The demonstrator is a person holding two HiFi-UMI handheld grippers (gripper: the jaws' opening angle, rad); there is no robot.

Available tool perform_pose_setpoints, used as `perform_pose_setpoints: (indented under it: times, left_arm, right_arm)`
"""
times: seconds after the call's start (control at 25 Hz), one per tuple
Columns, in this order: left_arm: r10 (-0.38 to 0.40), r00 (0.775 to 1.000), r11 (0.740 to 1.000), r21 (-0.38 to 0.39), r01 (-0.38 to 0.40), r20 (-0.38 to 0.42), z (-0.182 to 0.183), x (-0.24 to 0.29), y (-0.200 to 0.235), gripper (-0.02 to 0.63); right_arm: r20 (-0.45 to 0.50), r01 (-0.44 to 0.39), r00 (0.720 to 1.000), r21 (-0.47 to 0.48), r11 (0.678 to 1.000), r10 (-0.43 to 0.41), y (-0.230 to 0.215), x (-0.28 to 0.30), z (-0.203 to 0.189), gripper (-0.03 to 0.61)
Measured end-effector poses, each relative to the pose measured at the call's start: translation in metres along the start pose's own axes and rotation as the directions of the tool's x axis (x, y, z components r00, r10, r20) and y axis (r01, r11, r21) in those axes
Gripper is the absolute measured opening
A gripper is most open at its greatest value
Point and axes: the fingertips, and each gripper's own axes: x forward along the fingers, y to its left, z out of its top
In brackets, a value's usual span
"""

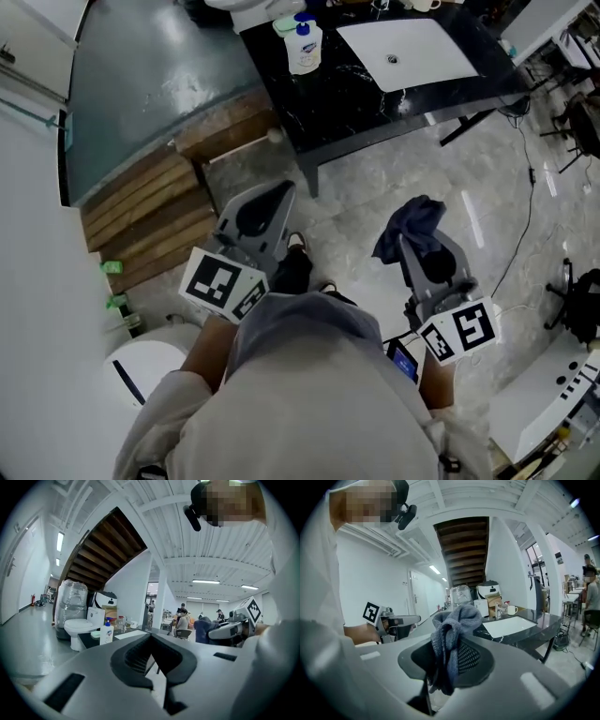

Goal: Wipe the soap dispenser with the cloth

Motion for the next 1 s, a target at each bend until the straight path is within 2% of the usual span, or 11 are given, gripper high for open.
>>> perform_pose_setpoints:
  times: [0.28, 0.8, 1.0]
  left_arm:
    - [-0.002, 1.0, 1.0, -0.016, 0.002, 0.022, 0.013, 0.014, 0.04, 0.006]
    - [-0.068, 0.996, 0.998, -0.012, 0.069, 0.055, 0.033, 0.037, 0.099, 0.006]
    - [-0.082, 0.995, 0.996, -0.012, 0.083, 0.063, 0.036, 0.037, 0.111, 0.006]
  right_arm:
    - [-0.012, -0.005, 1.0, -0.03, 1.0, 0.005, -0.005, 0.044, 0.018, 0.075]
    - [0.01, -0.004, 1.0, -0.067, 0.998, 0.005, 0.011, 0.12, 0.044, 0.075]
    - [0.032, 0.014, 0.999, -0.031, 0.999, -0.013, 0.013, 0.131, 0.049, 0.075]
